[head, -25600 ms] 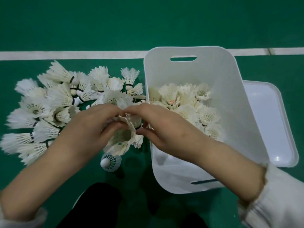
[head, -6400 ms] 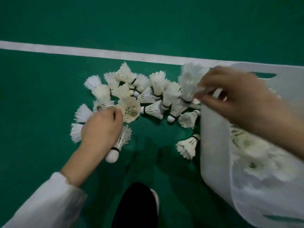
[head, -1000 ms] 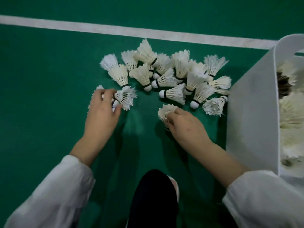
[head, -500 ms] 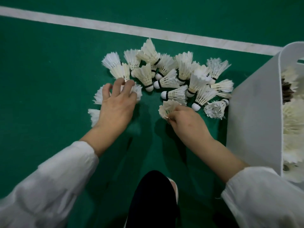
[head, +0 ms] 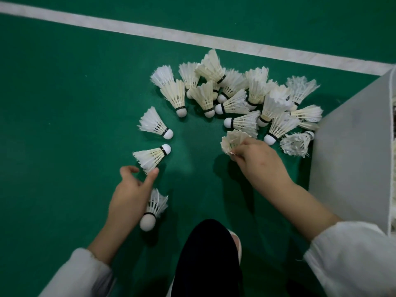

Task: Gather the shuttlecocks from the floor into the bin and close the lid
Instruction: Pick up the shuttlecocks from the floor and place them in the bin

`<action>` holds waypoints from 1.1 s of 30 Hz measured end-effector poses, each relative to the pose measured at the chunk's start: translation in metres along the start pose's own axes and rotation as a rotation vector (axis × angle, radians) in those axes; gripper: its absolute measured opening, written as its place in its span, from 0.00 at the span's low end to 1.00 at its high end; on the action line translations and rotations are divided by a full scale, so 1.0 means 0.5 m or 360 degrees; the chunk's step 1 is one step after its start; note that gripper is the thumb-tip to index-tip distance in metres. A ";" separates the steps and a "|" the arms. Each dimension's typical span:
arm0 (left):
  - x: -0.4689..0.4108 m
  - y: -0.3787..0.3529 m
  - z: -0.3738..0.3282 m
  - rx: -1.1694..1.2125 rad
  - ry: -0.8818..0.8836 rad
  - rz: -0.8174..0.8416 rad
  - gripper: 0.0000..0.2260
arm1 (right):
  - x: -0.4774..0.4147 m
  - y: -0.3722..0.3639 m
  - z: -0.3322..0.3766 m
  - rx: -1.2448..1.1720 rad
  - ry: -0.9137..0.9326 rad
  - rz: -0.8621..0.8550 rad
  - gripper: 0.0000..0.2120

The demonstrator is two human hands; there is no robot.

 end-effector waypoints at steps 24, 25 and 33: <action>0.045 0.060 -0.279 0.0527 -0.0739 -0.0178 0.03 | 0.025 0.196 0.009 -0.0201 0.0052 -0.0245 0.09; 0.056 0.060 -0.314 0.0445 -0.0846 -0.0155 0.02 | 0.034 0.238 0.005 -0.0200 0.0071 -0.0258 0.08; 0.172 -0.016 -0.570 -0.0190 -0.1785 -0.0107 0.06 | 0.179 0.496 -0.249 -0.0304 -0.0287 -0.0616 0.06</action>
Point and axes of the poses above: each hand's wrist, its own x-axis away from the middle knuckle, its own y-axis out of the back of the hand, z = x × y, the point moved 9 cm from there along -x, towards the middle knuckle, and after that the axes turned 8 degrees about -y, right-handed, at the moved point
